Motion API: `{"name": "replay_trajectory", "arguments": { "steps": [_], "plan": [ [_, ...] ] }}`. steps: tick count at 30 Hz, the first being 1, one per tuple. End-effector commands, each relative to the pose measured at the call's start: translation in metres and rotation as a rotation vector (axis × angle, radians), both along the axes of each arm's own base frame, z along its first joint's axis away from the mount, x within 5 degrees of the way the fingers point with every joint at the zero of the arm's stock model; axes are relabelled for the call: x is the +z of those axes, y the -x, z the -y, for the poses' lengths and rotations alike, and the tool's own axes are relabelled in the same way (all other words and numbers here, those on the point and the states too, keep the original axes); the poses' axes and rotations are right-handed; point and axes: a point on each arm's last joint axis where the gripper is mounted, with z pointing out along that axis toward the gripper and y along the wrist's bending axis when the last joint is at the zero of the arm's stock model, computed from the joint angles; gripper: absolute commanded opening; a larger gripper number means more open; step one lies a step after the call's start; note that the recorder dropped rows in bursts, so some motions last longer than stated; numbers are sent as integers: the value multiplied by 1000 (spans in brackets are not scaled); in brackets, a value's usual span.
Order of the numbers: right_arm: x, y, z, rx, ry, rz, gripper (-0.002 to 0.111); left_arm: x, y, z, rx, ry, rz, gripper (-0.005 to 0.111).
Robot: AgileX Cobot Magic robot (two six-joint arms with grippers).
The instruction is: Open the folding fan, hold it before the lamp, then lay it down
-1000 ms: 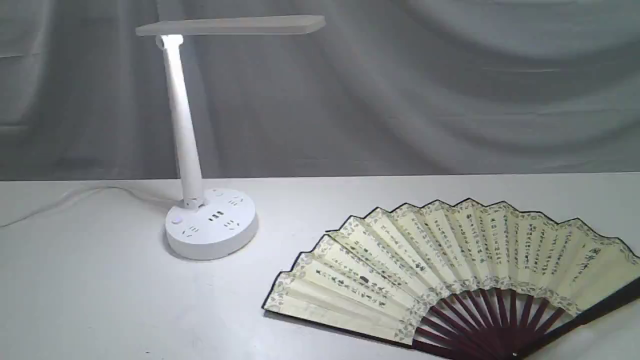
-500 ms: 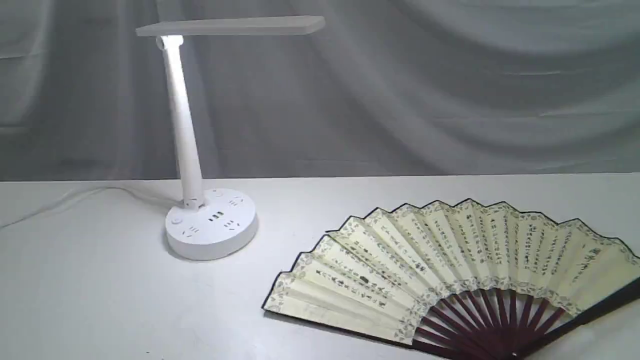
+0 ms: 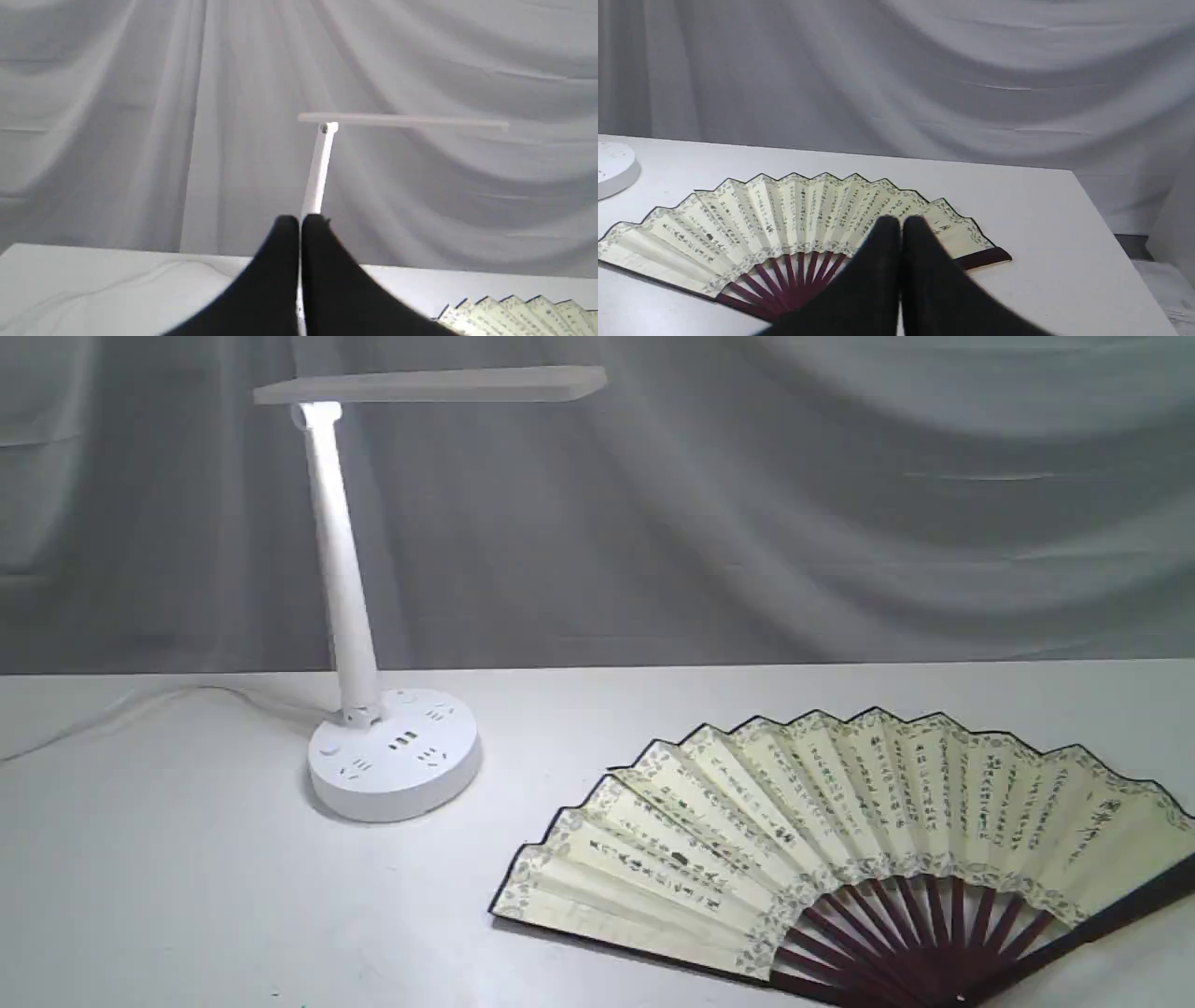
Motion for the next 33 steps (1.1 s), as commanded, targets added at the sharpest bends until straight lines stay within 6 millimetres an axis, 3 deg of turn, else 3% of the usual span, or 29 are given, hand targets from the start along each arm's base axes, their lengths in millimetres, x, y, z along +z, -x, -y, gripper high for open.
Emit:
{"name": "replay_trajectory", "arguments": {
  "steps": [1,9,15,22,24,26,33],
  "plan": [
    [-18,-24,2,21,-17,53,0,-25,-25,2,-8,18,-4,0],
    [-64,-58,7,21,-16,69,0,-83,-62,3,4,18,-57,0],
    [-83,-72,9,22,-5,141,0,-106,-73,3,13,21,-18,0],
    [-135,-87,11,22,-15,126,0,-147,-85,3,24,20,-20,0],
    [-141,-88,11,22,-16,121,0,-147,-85,3,27,26,25,0],
    [-148,-87,11,21,-19,45,0,-152,-86,3,26,-21,-36,0],
    [-147,-87,11,21,-19,52,0,-156,-85,3,28,-65,-70,0]
  ]
}}
